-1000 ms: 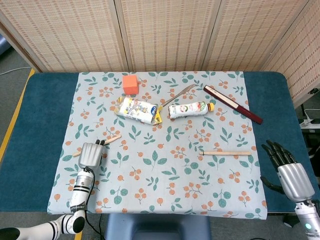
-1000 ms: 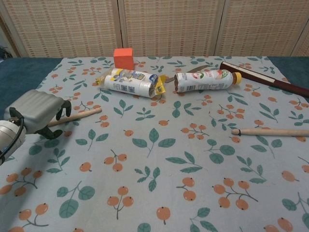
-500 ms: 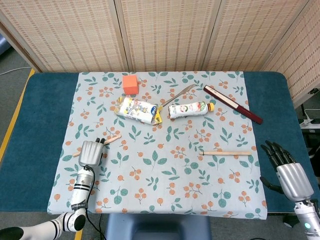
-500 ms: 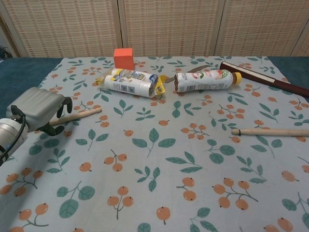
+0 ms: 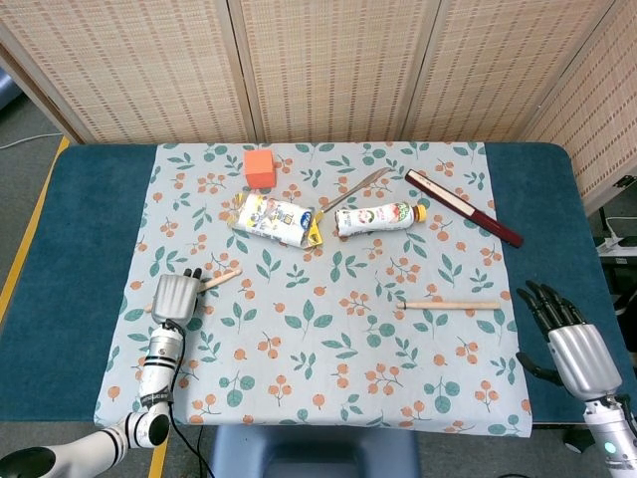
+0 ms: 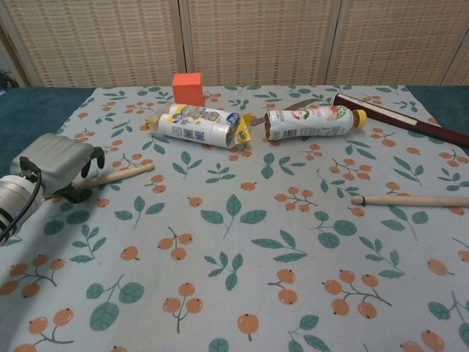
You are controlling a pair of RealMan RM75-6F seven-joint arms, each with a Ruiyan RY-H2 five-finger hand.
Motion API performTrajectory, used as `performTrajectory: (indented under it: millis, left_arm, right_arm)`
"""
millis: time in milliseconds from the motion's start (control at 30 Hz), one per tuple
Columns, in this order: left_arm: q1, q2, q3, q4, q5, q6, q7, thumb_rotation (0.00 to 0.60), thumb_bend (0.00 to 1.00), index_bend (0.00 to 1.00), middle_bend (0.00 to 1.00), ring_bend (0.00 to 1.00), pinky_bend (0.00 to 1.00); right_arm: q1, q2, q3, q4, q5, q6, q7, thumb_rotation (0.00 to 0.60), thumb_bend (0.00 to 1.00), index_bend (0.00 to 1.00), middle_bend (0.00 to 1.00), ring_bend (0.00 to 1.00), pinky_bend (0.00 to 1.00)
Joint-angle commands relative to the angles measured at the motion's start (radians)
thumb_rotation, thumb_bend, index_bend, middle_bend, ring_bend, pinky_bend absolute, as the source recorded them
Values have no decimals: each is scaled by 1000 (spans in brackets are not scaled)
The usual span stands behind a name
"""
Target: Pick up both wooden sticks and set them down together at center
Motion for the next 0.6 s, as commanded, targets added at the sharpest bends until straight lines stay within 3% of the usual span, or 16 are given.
performTrajectory:
  millis: [33, 433, 600]
  left_arm:
    - [3, 0, 3, 6, -1, -4, -1, 600, 319, 360, 466, 1000, 1000]
    - [13, 16, 22, 11, 3, -25, 0, 600, 325, 549, 653, 1000, 1000]
    - [16, 17, 28, 17, 19, -8, -2, 600, 387, 642, 746, 1000, 1000]
  right_arm:
    - [0, 0, 0, -1, -1, 0, 0, 600, 144, 0, 0, 0, 164]
    - [2, 3, -3, -4, -1, -10, -1, 600, 144, 0, 0, 0, 164]
    - [3, 5, -4, -7, 2, -16, -1, 600, 144, 0, 0, 0, 163]
